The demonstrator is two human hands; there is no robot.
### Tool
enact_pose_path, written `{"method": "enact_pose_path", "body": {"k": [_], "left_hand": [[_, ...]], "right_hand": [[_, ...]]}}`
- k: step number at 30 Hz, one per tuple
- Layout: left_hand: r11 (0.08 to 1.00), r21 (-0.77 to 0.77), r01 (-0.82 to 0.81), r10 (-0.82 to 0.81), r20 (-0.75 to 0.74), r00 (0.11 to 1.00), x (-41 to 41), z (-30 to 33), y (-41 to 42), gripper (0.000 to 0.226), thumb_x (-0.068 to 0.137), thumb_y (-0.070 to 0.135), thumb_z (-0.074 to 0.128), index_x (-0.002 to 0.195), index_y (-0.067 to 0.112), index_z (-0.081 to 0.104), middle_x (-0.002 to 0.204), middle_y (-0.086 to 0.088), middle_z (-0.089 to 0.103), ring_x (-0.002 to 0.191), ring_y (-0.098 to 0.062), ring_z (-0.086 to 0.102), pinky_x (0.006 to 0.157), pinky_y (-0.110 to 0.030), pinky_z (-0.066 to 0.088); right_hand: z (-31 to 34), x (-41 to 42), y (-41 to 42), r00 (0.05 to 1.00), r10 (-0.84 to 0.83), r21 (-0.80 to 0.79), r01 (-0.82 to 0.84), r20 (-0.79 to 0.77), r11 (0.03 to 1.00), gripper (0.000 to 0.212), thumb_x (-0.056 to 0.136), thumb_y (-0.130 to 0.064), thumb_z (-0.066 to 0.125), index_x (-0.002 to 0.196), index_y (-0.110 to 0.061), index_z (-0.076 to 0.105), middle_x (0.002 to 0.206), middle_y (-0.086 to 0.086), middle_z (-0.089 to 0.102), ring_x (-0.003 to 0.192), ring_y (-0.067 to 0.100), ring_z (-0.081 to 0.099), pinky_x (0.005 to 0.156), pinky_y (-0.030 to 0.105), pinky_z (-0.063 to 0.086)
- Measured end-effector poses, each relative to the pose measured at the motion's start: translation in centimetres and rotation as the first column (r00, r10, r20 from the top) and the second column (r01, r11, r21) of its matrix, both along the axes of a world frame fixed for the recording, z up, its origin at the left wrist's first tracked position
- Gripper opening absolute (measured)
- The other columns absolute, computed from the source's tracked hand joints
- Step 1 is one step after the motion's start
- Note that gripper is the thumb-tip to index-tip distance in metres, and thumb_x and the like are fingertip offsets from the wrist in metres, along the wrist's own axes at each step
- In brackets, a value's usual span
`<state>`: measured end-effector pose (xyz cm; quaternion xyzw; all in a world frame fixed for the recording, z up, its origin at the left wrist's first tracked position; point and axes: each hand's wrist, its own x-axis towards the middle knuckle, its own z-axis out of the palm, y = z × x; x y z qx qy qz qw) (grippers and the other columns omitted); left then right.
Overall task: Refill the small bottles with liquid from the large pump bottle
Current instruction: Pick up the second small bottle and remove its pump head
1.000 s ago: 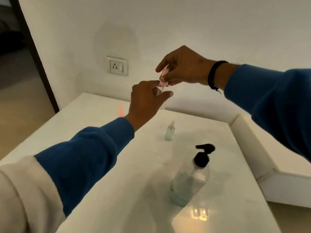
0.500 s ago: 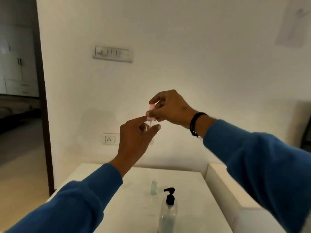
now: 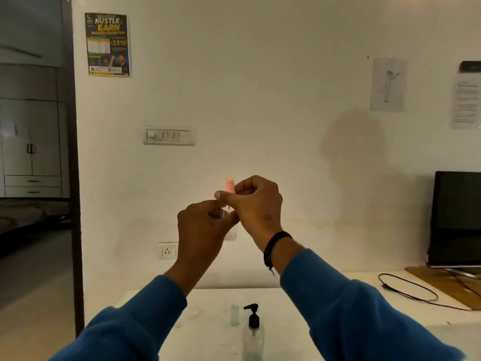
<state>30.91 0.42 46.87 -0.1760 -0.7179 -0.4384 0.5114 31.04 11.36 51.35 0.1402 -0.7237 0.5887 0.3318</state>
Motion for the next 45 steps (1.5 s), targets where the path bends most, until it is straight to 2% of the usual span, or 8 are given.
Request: {"method": "enact_pose_path", "body": {"k": [7, 13, 15, 20, 26, 29, 32, 45], "left_hand": [[0.998, -0.059, 0.025, -0.027, -0.025, 0.999, 1.7, -0.5, 0.4, 0.049, 0.083, 0.023, 0.077, 0.051, 0.034, 0.041, 0.045, 0.019, 0.047, 0.048, -0.002, 0.045, 0.055, -0.007, 0.035], [0.997, -0.055, 0.045, -0.045, 0.003, 0.999, 1.9, -0.9, 0.0, 0.038, 0.086, 0.027, 0.075, 0.057, 0.034, 0.051, 0.044, 0.016, 0.045, 0.052, -0.002, 0.052, 0.057, -0.006, 0.038], [0.996, -0.034, 0.081, -0.08, 0.035, 0.996, 2.2, -1.2, -0.1, 0.03, 0.086, 0.039, 0.071, 0.061, 0.028, 0.06, 0.047, 0.013, 0.051, 0.053, -0.004, 0.054, 0.056, -0.008, 0.039], [0.995, 0.008, 0.097, -0.097, 0.069, 0.993, 3.2, -1.2, -0.8, 0.058, 0.075, 0.069, 0.054, 0.069, 0.015, 0.072, 0.051, 0.009, 0.057, 0.053, -0.005, 0.054, 0.057, -0.008, 0.04], [0.998, 0.0, 0.068, -0.068, 0.072, 0.995, 4.2, -0.4, -1.0, 0.03, 0.085, 0.038, 0.075, 0.074, 0.01, 0.076, 0.055, 0.002, 0.063, 0.054, -0.012, 0.057, 0.055, -0.017, 0.044], [0.999, -0.003, 0.042, -0.042, 0.064, 0.997, 4.6, -0.1, -0.9, 0.025, 0.087, 0.035, 0.075, 0.079, 0.011, 0.079, 0.061, -0.001, 0.07, 0.061, -0.019, 0.065, 0.062, -0.027, 0.051], [1.0, -0.009, 0.027, -0.027, 0.047, 0.999, 4.9, 0.1, -0.8, 0.017, 0.087, 0.028, 0.077, 0.083, 0.012, 0.08, 0.064, 0.001, 0.072, 0.066, -0.013, 0.067, 0.068, -0.02, 0.052], [0.999, -0.03, 0.011, -0.009, 0.073, 0.997, 5.2, -0.4, -0.7, 0.024, 0.086, 0.032, 0.076, 0.089, 0.009, 0.08, 0.069, -0.004, 0.074, 0.064, -0.021, 0.07, 0.068, -0.027, 0.057]], "right_hand": [[-1.3, 1.5, -0.1, 0.999, -0.03, -0.07, 0.027, -0.042, 0.997, 0.026, 0.072, -0.031, 0.093, 0.076, -0.018, 0.071, 0.07, -0.01, 0.07, 0.067, 0.006, 0.068, 0.07, 0.022, 0.057], [-1.8, 1.9, -0.6, 0.999, -0.017, -0.084, 0.014, -0.044, 0.996, 0.02, 0.075, -0.03, 0.091, 0.077, -0.024, 0.072, 0.071, -0.014, 0.071, 0.067, 0.003, 0.069, 0.063, 0.01, 0.052], [-2.4, 2.0, -0.7, 0.998, 0.03, -0.085, -0.035, -0.057, 0.996, 0.015, 0.078, -0.028, 0.089, 0.079, -0.029, 0.074, 0.072, -0.017, 0.072, 0.071, 0.0, 0.07, 0.063, 0.008, 0.052], [-3.0, 2.4, -0.5, 0.98, 0.197, -0.084, -0.198, -0.025, 0.976, 0.014, 0.09, -0.024, 0.078, 0.104, -0.02, 0.08, 0.085, -0.013, 0.078, 0.083, -0.001, 0.073, 0.07, 0.009, 0.054], [-3.1, 3.6, -1.3, 0.975, 0.221, -0.26, -0.223, -0.034, 0.94, 0.035, 0.08, -0.031, 0.087, 0.107, -0.02, 0.068, 0.092, -0.003, 0.079, 0.085, 0.009, 0.076, 0.074, 0.016, 0.058], [-3.1, 3.8, -1.8, 0.984, 0.169, -0.291, -0.176, -0.047, 0.94, 0.025, 0.081, -0.029, 0.087, 0.096, -0.017, 0.071, 0.087, -0.003, 0.077, 0.082, 0.012, 0.074, 0.073, 0.021, 0.059], [-3.2, 4.0, -2.3, 0.977, 0.208, -0.316, -0.214, -0.053, 0.924, 0.014, 0.092, -0.029, 0.076, 0.095, -0.015, 0.076, 0.086, -0.002, 0.076, 0.083, 0.013, 0.073, 0.075, 0.022, 0.058], [-3.7, 4.3, -2.5, 0.973, 0.23, -0.331, -0.217, 0.001, 0.918, 0.017, 0.1, -0.027, 0.065, 0.103, -0.013, 0.074, 0.095, 0.001, 0.074, 0.091, 0.015, 0.07, 0.076, 0.02, 0.053]]}}
